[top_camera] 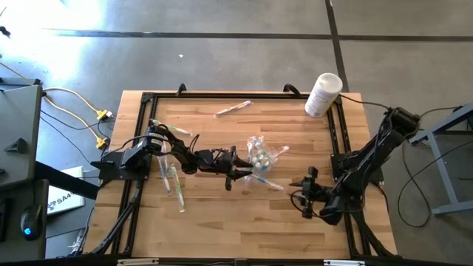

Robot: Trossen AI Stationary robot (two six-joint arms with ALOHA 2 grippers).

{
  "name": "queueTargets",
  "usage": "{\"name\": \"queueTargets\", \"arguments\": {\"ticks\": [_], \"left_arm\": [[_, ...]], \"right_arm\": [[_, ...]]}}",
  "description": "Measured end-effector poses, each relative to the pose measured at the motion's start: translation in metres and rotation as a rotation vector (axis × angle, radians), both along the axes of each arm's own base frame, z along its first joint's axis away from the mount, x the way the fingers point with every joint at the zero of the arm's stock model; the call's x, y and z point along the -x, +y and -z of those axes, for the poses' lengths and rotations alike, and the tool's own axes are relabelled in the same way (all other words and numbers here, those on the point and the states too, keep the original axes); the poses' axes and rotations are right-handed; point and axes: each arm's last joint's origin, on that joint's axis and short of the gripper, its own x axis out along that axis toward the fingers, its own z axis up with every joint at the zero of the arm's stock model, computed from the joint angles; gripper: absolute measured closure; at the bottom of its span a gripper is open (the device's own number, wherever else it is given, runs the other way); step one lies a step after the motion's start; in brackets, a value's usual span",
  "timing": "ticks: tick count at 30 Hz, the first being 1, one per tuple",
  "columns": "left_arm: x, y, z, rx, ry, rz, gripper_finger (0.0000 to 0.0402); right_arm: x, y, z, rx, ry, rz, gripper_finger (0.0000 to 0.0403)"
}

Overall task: Pick & Place toothbrushing station
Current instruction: Put the blue toothbrush into the transparent organizer

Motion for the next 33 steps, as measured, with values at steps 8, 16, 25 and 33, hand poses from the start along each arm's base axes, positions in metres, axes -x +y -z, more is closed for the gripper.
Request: {"name": "queueTargets", "arguments": {"ticks": [8, 16, 25, 33], "left_arm": [[0.000, 0.000, 0.000, 0.000, 0.001, 0.000, 0.0265], [0.000, 0.000, 0.000, 0.000, 0.001, 0.000, 0.0265], [0.000, 0.000, 0.000, 0.000, 0.001, 0.000, 0.0265], [0.000, 0.000, 0.000, -0.001, 0.002, 0.012, 0.0265]], "right_arm": [[-0.011, -0.008, 0.004, -0.053, 0.059, 0.028, 0.0247], [-0.028, -0.008, 0.019, -0.024, 0.102, 0.018, 0.0247], [-0.039, -0.013, 0.022, -0.052, 0.131, -0.020, 0.0332], [-0.040, -0.013, 0.022, -0.053, 0.143, -0.037, 0.0399]]}}
